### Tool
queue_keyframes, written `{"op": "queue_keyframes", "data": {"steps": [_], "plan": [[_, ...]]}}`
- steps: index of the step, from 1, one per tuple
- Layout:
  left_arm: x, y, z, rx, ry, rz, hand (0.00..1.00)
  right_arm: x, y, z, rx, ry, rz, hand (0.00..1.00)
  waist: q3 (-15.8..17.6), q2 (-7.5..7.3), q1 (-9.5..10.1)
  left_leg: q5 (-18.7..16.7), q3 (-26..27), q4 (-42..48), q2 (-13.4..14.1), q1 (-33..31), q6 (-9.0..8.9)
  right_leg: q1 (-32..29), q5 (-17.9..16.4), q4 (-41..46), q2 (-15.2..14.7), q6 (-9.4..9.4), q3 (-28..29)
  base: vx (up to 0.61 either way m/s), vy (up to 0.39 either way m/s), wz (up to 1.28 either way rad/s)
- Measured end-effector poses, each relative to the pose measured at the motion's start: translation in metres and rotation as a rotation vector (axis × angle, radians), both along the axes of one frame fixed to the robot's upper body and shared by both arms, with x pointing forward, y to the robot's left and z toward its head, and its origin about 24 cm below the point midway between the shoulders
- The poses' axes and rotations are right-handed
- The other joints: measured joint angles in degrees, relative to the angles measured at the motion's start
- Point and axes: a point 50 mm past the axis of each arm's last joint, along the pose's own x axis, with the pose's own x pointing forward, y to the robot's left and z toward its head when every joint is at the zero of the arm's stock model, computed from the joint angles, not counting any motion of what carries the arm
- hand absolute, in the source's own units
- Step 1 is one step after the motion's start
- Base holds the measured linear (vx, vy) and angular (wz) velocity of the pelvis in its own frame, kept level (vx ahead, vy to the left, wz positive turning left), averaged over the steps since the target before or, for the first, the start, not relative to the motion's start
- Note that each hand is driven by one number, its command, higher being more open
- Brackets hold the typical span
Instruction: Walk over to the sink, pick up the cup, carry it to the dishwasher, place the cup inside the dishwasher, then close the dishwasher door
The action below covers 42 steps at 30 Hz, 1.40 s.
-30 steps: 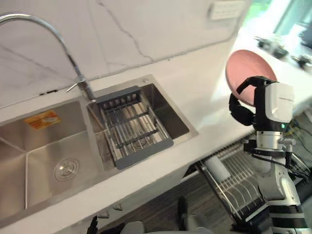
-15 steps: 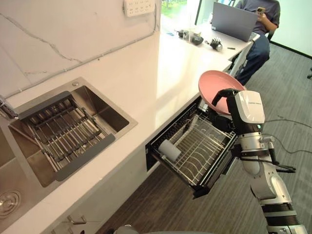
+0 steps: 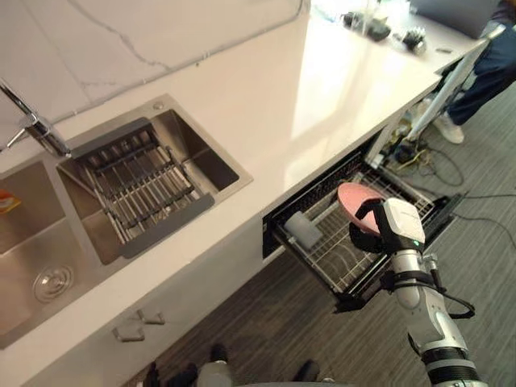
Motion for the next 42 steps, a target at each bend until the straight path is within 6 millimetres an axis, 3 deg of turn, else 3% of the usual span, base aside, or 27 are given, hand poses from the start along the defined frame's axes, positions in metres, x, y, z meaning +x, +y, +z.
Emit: {"op": "queue_keyframes", "data": {"steps": [4,7,13,14,19,28,31,34,37,39,42], "plan": [[0.030,0.003,0.009,0.027,-0.090,-0.058,1.00,0.027,-0.001,0.013,-0.003,-0.056,-0.059,0.00,5.2,0.79,0.18,0.7,-1.7,1.3,-0.9,-4.0,1.05,-2.6,1.3,0.0,-0.8,-0.12,-0.2,-0.08,0.105,0.22],[0.051,0.002,0.017,0.033,-0.162,-0.103,1.00,0.049,-0.005,0.034,-0.011,-0.128,-0.089,0.00,8.4,1.67,0.76,0.8,-2.7,2.6,-1.6,-7.1,1.76,-4.5,2.1,0.0,-1.5,-0.06,-0.1,-0.04,0.111,0.16],[0.078,-0.014,0.027,-0.023,-0.273,-0.129,1.00,0.084,-0.026,0.106,-0.047,-0.335,-0.152,0.00,13.2,4.91,1.63,1.6,-4.4,2.9,-3.5,-11.5,3.34,-8.2,3.8,-0.3,-3.1,0.34,0.2,-0.03,0.121,0.11],[0.078,-0.015,0.026,-0.034,-0.276,-0.121,1.00,0.088,-0.027,0.114,-0.033,-0.355,-0.166,1.00,13.2,5.00,1.70,1.7,-4.6,2.9,-3.8,-12.2,3.45,-8.8,4.2,-0.5,-3.3,0.37,0.4,0.00,0.092,0.03],[0.085,-0.022,0.029,-0.050,-0.301,-0.141,1.00,0.096,-0.037,0.132,0.020,-0.394,-0.235,1.00,14.1,6.23,1.69,1.8,-5.3,2.9,-4.7,-13.4,3.77,-10.0,4.8,-0.9,-4.0,0.57,2.6,0.02,0.090,0.03],[0.095,-0.030,0.034,-0.056,-0.333,-0.192,1.00,0.094,-0.041,0.126,0.065,-0.368,-0.248,1.00,14.3,6.52,0.69,1.8,-5.5,2.8,-4.6,-13.1,3.78,-10.8,4.9,-0.8,-4.0,0.66,4.8,0.01,0.041,-0.09],[0.095,-0.030,0.034,-0.055,-0.331,-0.194,1.00,0.086,-0.041,0.110,0.126,-0.353,-0.254,1.00,14.3,6.48,-0.08,1.8,-5.8,2.7,-4.7,-12.4,3.76,-10.1,5.1,-0.7,-4.1,0.67,5.1,0.01,0.049,-0.03],[0.093,-0.029,0.032,-0.054,-0.316,-0.192,1.00,0.073,-0.039,0.082,0.238,-0.330,-0.280,1.00,14.1,6.25,-1.06,1.7,-5.8,2.2,-4.9,-10.0,3.74,-8.0,5.2,-0.7,-4.3,0.78,5.5,0.01,0.063,0.01],[0.087,-0.025,0.028,-0.043,-0.292,-0.181,1.00,0.054,-0.032,0.065,0.319,-0.355,-0.293,1.00,12.8,5.09,-1.99,1.7,-5.7,1.6,-5.0,-8.0,3.68,-6.5,5.2,-0.8,-4.4,0.88,6.6,-0.01,0.067,-0.06],[0.082,-0.019,0.026,-0.027,-0.273,-0.163,1.00,0.041,-0.030,0.060,0.345,-0.380,-0.296,1.00,11.1,3.49,-2.81,1.7,-5.4,1.5,-5.0,-7.3,3.66,-5.9,5.2,-0.9,-4.4,0.99,7.0,-0.02,0.040,-0.09],[0.070,-0.013,0.023,-0.003,-0.226,-0.152,1.00,0.018,-0.043,0.052,0.460,-0.442,-0.400,1.00,7.3,1.44,-3.34,1.7,-4.6,1.0,-4.9,-4.8,3.63,-4.2,5.2,-0.9,-4.4,1.13,8.1,-0.02,0.036,-0.16]]}}
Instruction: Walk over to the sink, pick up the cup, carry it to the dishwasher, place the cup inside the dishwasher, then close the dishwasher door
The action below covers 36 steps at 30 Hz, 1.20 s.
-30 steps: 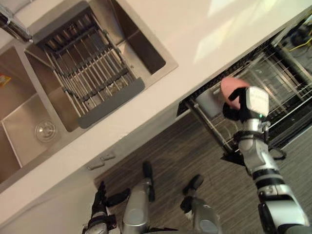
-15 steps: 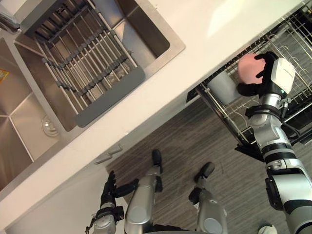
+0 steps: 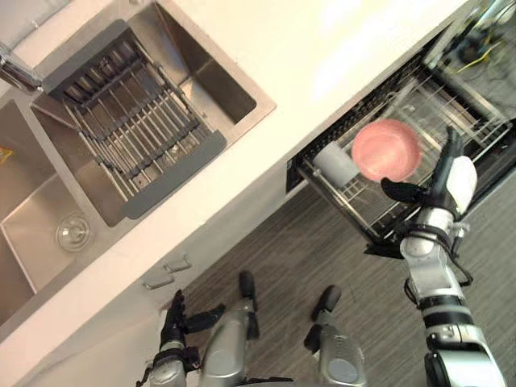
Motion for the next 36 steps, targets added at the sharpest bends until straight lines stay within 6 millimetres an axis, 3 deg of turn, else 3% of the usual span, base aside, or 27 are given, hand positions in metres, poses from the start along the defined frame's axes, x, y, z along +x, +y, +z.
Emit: {"op": "queue_keyframes", "data": {"steps": [3,6,9,10,12,15,19,20,22,27,31,36], "plan": [[-0.015,0.003,-0.005,0.015,0.048,0.020,1.00,-0.023,-0.027,-0.004,0.101,-0.056,-0.140,1.00,-3.6,-1.19,-0.80,0.0,1.1,-1.4,0.0,3.4,-0.21,1.9,-0.4,0.0,-0.3,0.71,1.4,-0.03,0.027,-0.21],[-0.034,0.003,-0.012,0.009,0.114,0.045,1.00,-0.044,-0.054,-0.008,0.197,-0.101,-0.267,1.00,-6.4,-1.05,-2.20,0.3,2.5,-3.5,-0.4,6.2,-0.63,2.5,-0.9,-0.1,-0.5,1.34,2.8,-0.04,0.039,-0.26],[-0.044,0.002,-0.015,0.002,0.142,0.066,1.00,-0.063,-0.075,-0.015,0.303,-0.133,-0.367,1.00,-7.1,-0.34,-3.79,1.0,2.6,-5.1,-0.9,6.6,-0.61,1.9,-0.8,-0.3,-0.6,1.18,3.5,-0.03,0.034,-0.20],[-0.044,0.002,-0.015,0.000,0.143,0.066,1.00,-0.068,-0.081,-0.021,0.365,-0.139,-0.394,0.00,-7.1,0.01,-4.39,1.3,2.8,-5.3,-0.9,5.7,-0.55,1.0,-0.5,-0.4,-0.8,1.08,3.7,-0.03,0.037,-0.08],[-0.042,0.000,-0.015,-0.004,0.139,0.065,1.00,-0.072,-0.086,-0.029,0.440,-0.141,-0.410,0.00,-6.7,0.73,-4.71,2.0,3.4,-6.3,-1.0,4.9,-0.61,-0.8,-0.1,-0.3,-0.8,0.86,4.4,-0.01,0.025,-0.12],[-0.029,-0.011,-0.014,-0.038,0.103,0.059,1.00,-0.070,-0.091,-0.030,0.592,-0.208,-0.376,0.00,-3.3,3.93,-5.14,3.4,3.9,-7.5,-1.3,2.9,-0.11,-3.7,1.5,-0.3,-0.9,0.42,5.2,0.00,0.026,-0.09],[-0.022,-0.028,-0.013,-0.080,0.074,0.033,1.00,-0.042,-0.086,-0.013,0.704,-0.285,-0.199,0.00,2.4,8.62,-5.41,4.3,5.0,-8.3,-1.7,2.1,0.53,-5.8,2.5,-0.3,-0.8,0.46,6.7,0.02,0.019,-0.13],[-0.022,-0.030,-0.013,-0.084,0.071,0.028,1.00,-0.038,-0.085,-0.009,0.709,-0.294,-0.174,0.00,2.9,9.19,-5.37,4.3,5.1,-8.3,-1.7,2.0,0.54,-5.9,2.5,-0.3,-0.9,0.47,6.8,0.07,0.007,-0.07],[-0.018,-0.037,-0.011,-0.099,0.049,0.023,1.00,-0.020,-0.079,0.012,0.699,-0.326,-0.058,0.00,4.4,11.10,-5.05,4.3,5.1,-8.3,-1.9,1.4,0.58,-6.6,2.7,-0.3,-1.0,0.54,7.0,0.07,0.006,-0.03],[-0.008,-0.039,-0.006,-0.109,0.000,0.009,1.00,0.008,-0.064,0.043,0.697,-0.360,0.145,0.00,5.8,12.36,-4.31,4.5,2.2,-8.3,-2.4,0.1,0.73,-6.8,2.6,-0.4,-1.4,0.60,5.5,0.07,0.003,0.17],[-0.008,-0.044,-0.007,-0.199,-0.010,0.090,1.00,0.010,-0.064,0.043,0.704,-0.358,0.138,0.00,6.1,13.48,-4.59,4.6,-1.5,-8.3,-3.7,0.1,0.88,-5.7,2.1,0.2,-2.9,1.29,3.2,0.06,0.031,0.30],[-0.008,-0.063,-0.009,-0.350,-0.025,0.136,1.00,0.006,-0.083,0.028,0.784,-0.326,0.056,0.00,5.8,14.85,-4.50,5.6,-7.8,-8.3,-4.9,0.9,1.14,-2.1,-0.7,3.8,-4.9,2.56,-3.3,0.00,0.043,0.64]]}}
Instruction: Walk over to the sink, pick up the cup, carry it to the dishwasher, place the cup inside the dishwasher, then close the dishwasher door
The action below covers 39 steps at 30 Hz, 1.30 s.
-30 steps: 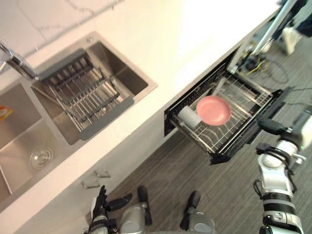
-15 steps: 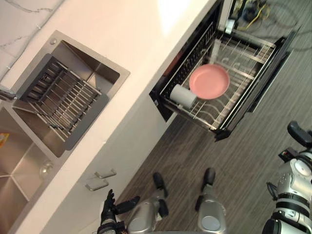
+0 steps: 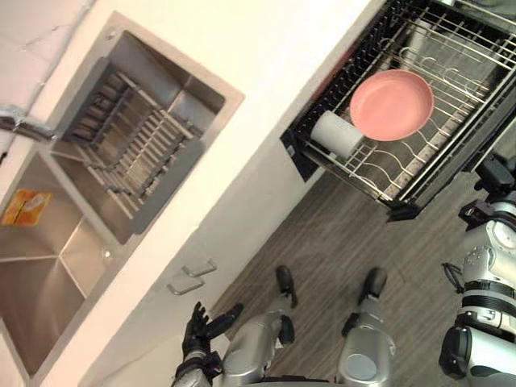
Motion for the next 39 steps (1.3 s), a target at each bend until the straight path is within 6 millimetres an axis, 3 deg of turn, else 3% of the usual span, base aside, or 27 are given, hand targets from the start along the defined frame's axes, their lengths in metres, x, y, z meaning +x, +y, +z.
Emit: {"op": "queue_keyframes", "data": {"steps": [4,7,13,14,17,18,22,23,26,28,30,31,32,34,35,36,37,39], "plan": [[-0.002,-0.002,-0.001,-0.030,-0.007,-0.016,1.00,0.000,-0.011,-0.008,0.087,0.028,-0.038,0.00,-0.4,0.60,1.21,1.0,-5.4,-0.1,-1.0,0.5,-0.21,1.6,-4.5,7.6,-3.1,0.67,-5.4,-0.04,0.031,0.73],[-0.011,-0.003,-0.005,-0.096,-0.001,-0.012,1.00,0.003,-0.024,-0.004,0.111,0.054,-0.072,0.00,-1.3,1.70,2.72,1.5,-9.4,-0.1,-2.8,1.1,-0.32,3.1,-7.9,14.1,-6.7,1.39,-9.7,-0.05,0.001,0.78],[-0.039,-0.012,-0.019,-0.210,0.098,-0.065,1.00,0.018,-0.030,0.013,0.054,0.181,-0.068,0.00,-4.5,4.17,5.56,2.9,-13.8,-0.1,-5.1,1.8,0.33,7.4,-10.0,18.1,-9.9,2.36,-16.6,-0.02,-0.060,0.55],[-0.040,-0.013,-0.019,-0.219,0.097,-0.075,1.00,0.023,-0.028,0.017,0.039,0.199,-0.057,1.00,-5.3,4.32,6.44,3.3,-13.9,-0.1,-5.1,1.8,0.48,7.9,-10.3,18.3,-9.9,2.37,-17.4,0.01,-0.077,0.33],[-0.043,-0.015,-0.021,-0.245,0.115,-0.096,1.00,0.036,-0.016,0.021,-0.075,0.301,0.017,1.00,-7.5,4.08,7.98,3.8,-13.8,-0.1,-4.9,1.7,0.13,8.6,-11.1,18.9,-9.8,2.37,-18.4,0.01,-0.075,0.20],[-0.046,-0.014,-0.021,-0.245,0.123,-0.097,1.00,0.035,-0.017,0.015,-0.082,0.340,0.031,1.00,-8.0,3.28,7.90,3.8,-13.7,-0.1,-4.6,1.6,0.15,8.6,-11.4,19.0,-9.5,2.21,-18.6,0.01,-0.089,0.09],[-0.046,-0.008,-0.021,-0.230,0.121,-0.147,1.00,0.042,-0.004,0.006,-0.155,0.409,0.130,1.00,-8.6,2.49,7.85,3.7,-12.9,-0.1,-2.9,1.8,-0.30,8.1,-11.8,18.4,-7.9,1.57,-17.7,-0.03,-0.090,-0.13],[-0.046,-0.007,-0.021,-0.228,0.121,-0.147,1.00,0.044,0.002,0.000,-0.147,0.413,0.163,1.00,-8.8,1.97,8.01,3.3,-12.1,-0.1,-2.3,1.7,-0.72,7.8,-11.8,18.0,-7.3,1.37,-17.3,-0.06,-0.099,-0.27],[-0.049,0.003,-0.022,-0.214,0.127,-0.133,1.00,0.032,0.030,-0.050,-0.101,0.381,0.261,1.00,-10.1,-1.38,8.58,3.1,-10.7,-0.1,-0.5,2.0,-1.44,7.7,-11.6,16.6,-5.3,0.97,-16.3,-0.02,-0.100,-0.22],[-0.050,0.011,-0.022,-0.211,0.128,-0.112,1.00,0.000,0.055,-0.115,0.032,0.438,0.278,1.00,-10.9,-4.30,8.63,2.6,-10.1,-0.1,0.3,3.1,-2.10,8.7,-11.2,14.9,-4.0,0.74,-15.6,0.01,-0.105,-0.20],[-0.051,0.014,-0.022,-0.211,0.125,-0.090,1.00,-0.030,0.069,-0.159,0.184,0.504,0.245,1.00,-10.8,-5.86,8.62,2.3,-9.4,-0.1,0.7,3.9,-2.51,9.5,-10.6,13.4,-3.2,0.69,-15.0,0.00,-0.083,-0.25],[-0.050,0.017,-0.022,-0.222,0.117,-0.067,1.00,-0.066,0.081,-0.199,0.333,0.601,0.199,1.00,-10.8,-6.99,8.60,1.8,-8.5,-0.1,1.3,3.9,-3.11,9.5,-9.6,11.0,-1.8,0.54,-14.2,-0.02,-0.071,-0.33],[-0.050,0.018,-0.023,-0.224,0.116,-0.066,1.00,-0.083,0.086,-0.213,0.383,0.647,0.179,1.00,-10.7,-7.33,8.58,1.7,-8.4,-0.1,1.5,3.7,-3.19,9.5,-9.1,9.9,-1.3,0.49,-14.1,-0.04,-0.070,-0.28],[-0.049,0.024,-0.024,-0.232,0.119,-0.038,1.00,-0.158,0.104,-0.258,0.549,0.817,0.082,1.00,-10.9,-8.52,8.19,1.5,-8.5,-0.4,2.0,2.6,-2.82,9.5,-8.0,6.8,0.7,0.75,-14.4,-0.04,-0.084,-0.04],[-0.049,0.027,-0.024,-0.232,0.123,-0.021,1.00,-0.176,0.110,-0.266,0.588,0.849,0.058,1.00,-10.8,-9.00,7.90,1.4,-8.6,-0.4,2.0,2.5,-2.71,9.6,-8.1,6.8,0.9,0.90,-14.6,-0.02,-0.085,0.07],[-0.052,0.033,-0.025,-0.231,0.133,0.017,1.00,-0.210,0.123,-0.277,0.656,0.900,0.014,1.00,-10.9,-10.14,7.59,1.0,-8.8,-0.4,1.7,2.4,-2.20,9.6,-8.7,7.2,0.8,1.06,-14.9,-0.01,-0.054,0.08],[-0.052,0.036,-0.025,-0.228,0.136,0.034,1.00,-0.224,0.128,-0.281,0.682,0.920,-0.008,1.00,-11.0,-10.93,7.54,0.8,-8.8,-0.5,1.6,2.4,-1.87,9.6,-9.3,7.8,0.5,1.08,-15.1,0.01,-0.023,0.16],[-0.057,0.054,-0.024,-0.193,0.143,0.075,1.00,-0.262,0.151,-0.290,0.763,0.975,-0.049,1.00,-12.6,-15.99,7.29,-0.2,-5.6,0.7,0.7,3.0,-1.20,9.5,-12.7,12.1,-2.9,1.85,-16.1,0.07,0.016,0.27]]}}
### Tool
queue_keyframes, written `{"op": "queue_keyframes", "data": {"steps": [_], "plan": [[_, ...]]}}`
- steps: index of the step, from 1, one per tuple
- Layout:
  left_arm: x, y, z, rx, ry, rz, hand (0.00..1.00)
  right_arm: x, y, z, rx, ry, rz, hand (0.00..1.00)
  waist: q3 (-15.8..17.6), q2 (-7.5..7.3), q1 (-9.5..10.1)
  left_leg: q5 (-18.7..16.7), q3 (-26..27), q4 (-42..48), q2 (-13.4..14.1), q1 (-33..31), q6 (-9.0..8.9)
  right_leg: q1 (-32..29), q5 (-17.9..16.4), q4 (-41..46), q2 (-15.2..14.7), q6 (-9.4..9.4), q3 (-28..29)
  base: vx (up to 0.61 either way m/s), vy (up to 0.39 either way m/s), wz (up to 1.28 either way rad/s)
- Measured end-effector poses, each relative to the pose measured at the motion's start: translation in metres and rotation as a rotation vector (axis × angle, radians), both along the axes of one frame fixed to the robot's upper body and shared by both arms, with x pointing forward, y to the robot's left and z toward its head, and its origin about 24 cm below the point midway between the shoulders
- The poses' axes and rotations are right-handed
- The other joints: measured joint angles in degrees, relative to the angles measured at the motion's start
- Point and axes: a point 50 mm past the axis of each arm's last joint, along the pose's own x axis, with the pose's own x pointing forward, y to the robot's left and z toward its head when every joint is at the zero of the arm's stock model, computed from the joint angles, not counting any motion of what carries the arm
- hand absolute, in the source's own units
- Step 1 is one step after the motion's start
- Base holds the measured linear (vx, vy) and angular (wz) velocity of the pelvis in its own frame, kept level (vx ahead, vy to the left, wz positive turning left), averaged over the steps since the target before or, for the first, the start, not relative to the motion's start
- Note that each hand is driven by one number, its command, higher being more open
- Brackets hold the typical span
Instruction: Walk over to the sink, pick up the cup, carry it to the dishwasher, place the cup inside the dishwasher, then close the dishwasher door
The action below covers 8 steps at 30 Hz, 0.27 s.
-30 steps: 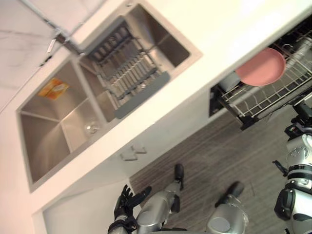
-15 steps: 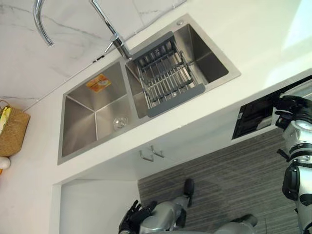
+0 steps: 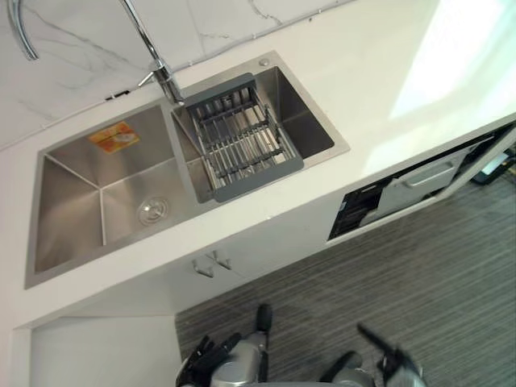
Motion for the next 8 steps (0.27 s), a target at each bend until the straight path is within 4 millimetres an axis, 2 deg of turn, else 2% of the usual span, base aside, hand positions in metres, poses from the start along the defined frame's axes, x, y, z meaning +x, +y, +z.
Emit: {"op": "queue_keyframes", "data": {"steps": [1,2,3,4,5,6,8], "plan": [[0.000,0.006,0.001,0.017,-0.005,0.002,1.00,-0.004,0.006,-0.001,0.009,0.002,-0.004,1.00,-0.4,-1.62,0.04,-0.8,1.7,1.5,-0.6,-0.3,0.49,0.1,-0.9,1.5,-1.1,0.39,0.2,0.13,0.048,0.15],[0.001,0.018,0.006,0.063,-0.024,0.011,1.00,0.000,0.017,-0.002,0.026,-0.029,0.013,1.00,-0.9,-5.30,0.99,-5.8,3.8,7.7,-1.6,-1.3,1.61,0.6,-2.2,4.3,-2.7,0.58,4.5,0.11,0.044,0.00],[0.001,0.019,0.006,0.071,-0.018,0.031,1.00,0.001,0.017,-0.001,0.029,-0.058,0.031,1.00,-1.0,-6.04,1.45,-8.2,3.0,10.3,-2.0,-0.6,2.30,1.2,-0.4,7.1,-2.9,-0.16,10.0,0.14,0.094,0.10],[0.002,0.017,0.004,0.068,-0.010,0.038,1.00,0.005,0.015,0.000,0.027,-0.082,0.042,1.00,-1.3,-5.38,0.78,-8.8,1.7,10.9,-1.6,0.1,2.59,0.3,1.2,10.7,-2.7,-2.92,13.9,0.10,0.095,0.50],[0.004,0.016,0.004,0.067,-0.007,0.034,1.00,0.012,0.013,0.002,0.018,-0.122,0.062,1.00,-1.6,-3.69,-0.06,-9.1,-0.5,10.8,-0.7,1.2,2.84,-2.0,1.3,15.1,-1.3,-5.76,20.5,0.13,0.080,1.04],[0.013,0.017,0.005,0.072,-0.019,0.041,1.00,0.024,0.015,0.004,0.012,-0.184,0.096,1.00,-2.0,-2.95,-0.78,-9.3,-4.4,10.0,1.3,2.6,3.03,-3.8,-3.9,13.0,5.2,-5.56,28.5,0.11,0.019,1.04],[0.019,0.014,0.004,0.062,-0.005,0.049,1.00,0.040,0.019,0.008,0.000,-0.258,0.135,1.00,-2.2,-3.38,-0.83,-9.3,-6.3,8.4,1.3,4.3,3.47,-6.0,-4.7,11.0,9.0,-5.82,32.5,0.09,-0.005,0.64]]}}
